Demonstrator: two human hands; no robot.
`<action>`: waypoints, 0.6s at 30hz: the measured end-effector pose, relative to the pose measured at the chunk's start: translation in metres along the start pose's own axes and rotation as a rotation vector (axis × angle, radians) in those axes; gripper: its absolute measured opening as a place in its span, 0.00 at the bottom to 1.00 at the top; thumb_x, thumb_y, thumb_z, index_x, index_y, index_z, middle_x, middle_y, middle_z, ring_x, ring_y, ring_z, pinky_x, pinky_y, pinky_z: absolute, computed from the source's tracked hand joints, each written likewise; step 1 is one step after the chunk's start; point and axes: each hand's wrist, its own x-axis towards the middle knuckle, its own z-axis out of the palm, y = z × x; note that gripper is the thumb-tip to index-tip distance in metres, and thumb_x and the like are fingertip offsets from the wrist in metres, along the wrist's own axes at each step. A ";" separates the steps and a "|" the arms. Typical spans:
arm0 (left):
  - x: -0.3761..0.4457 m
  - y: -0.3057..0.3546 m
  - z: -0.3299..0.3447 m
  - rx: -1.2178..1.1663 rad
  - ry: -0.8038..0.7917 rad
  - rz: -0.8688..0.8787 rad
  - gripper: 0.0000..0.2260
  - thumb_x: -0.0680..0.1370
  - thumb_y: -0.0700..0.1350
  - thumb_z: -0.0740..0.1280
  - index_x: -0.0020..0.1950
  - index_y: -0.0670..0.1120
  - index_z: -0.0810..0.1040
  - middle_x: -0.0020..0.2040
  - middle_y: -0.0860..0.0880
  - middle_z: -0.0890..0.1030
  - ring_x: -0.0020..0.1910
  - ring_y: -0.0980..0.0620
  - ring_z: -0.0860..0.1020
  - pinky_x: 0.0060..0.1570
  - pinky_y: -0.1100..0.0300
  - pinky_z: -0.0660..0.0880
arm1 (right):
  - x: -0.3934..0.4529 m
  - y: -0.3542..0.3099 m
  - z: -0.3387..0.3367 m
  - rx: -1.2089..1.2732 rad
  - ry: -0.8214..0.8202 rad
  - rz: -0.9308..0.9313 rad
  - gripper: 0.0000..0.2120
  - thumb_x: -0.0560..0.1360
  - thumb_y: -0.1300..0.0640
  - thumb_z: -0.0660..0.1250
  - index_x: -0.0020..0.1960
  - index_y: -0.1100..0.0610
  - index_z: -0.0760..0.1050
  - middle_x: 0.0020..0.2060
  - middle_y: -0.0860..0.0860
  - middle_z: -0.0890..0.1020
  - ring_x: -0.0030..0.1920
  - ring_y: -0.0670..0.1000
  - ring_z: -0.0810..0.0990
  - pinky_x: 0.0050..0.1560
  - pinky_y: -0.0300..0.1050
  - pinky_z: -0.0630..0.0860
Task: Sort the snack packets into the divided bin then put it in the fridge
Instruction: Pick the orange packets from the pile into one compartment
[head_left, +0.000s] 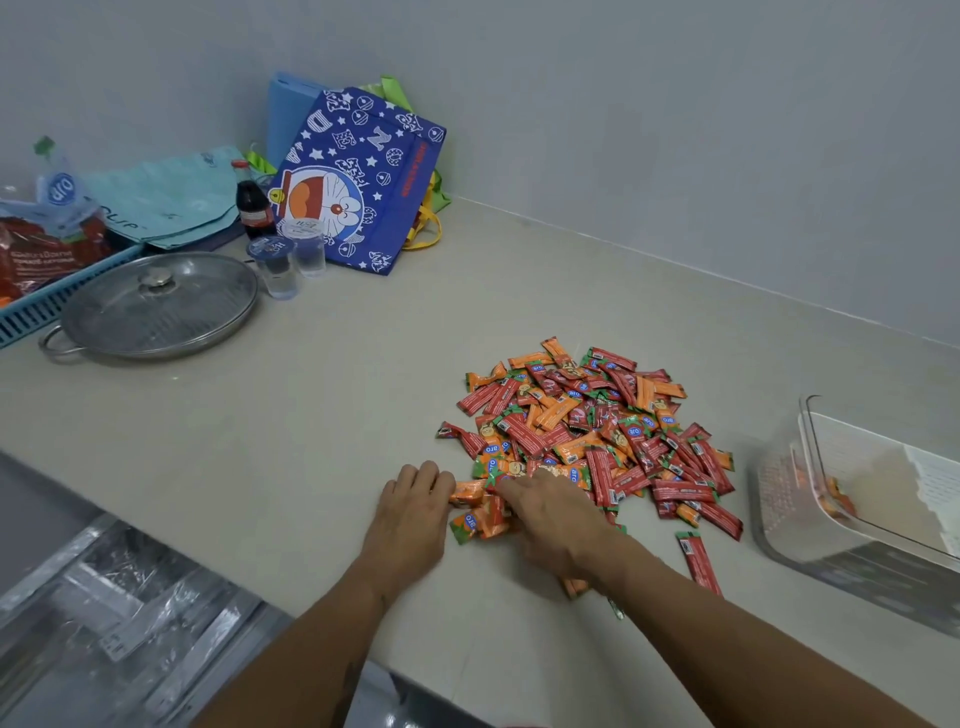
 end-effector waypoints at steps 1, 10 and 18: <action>0.000 0.000 0.000 -0.031 0.011 -0.001 0.09 0.71 0.41 0.70 0.47 0.48 0.72 0.45 0.50 0.73 0.40 0.48 0.71 0.36 0.55 0.71 | 0.002 -0.002 0.003 -0.014 -0.026 0.004 0.21 0.74 0.57 0.63 0.67 0.54 0.66 0.58 0.56 0.78 0.56 0.57 0.72 0.52 0.52 0.69; 0.005 -0.009 -0.019 -0.223 0.136 -0.194 0.05 0.70 0.41 0.60 0.44 0.47 0.70 0.41 0.50 0.73 0.38 0.47 0.70 0.37 0.53 0.70 | 0.003 -0.007 0.032 -0.040 -0.063 0.041 0.29 0.74 0.53 0.67 0.73 0.52 0.62 0.65 0.55 0.70 0.62 0.58 0.70 0.57 0.51 0.71; 0.005 -0.007 -0.030 -0.128 -0.059 -0.162 0.15 0.75 0.41 0.62 0.61 0.49 0.75 0.52 0.49 0.75 0.48 0.46 0.74 0.46 0.54 0.69 | -0.003 -0.004 0.035 0.051 0.035 0.052 0.13 0.78 0.55 0.61 0.62 0.55 0.69 0.62 0.54 0.70 0.58 0.55 0.69 0.46 0.49 0.72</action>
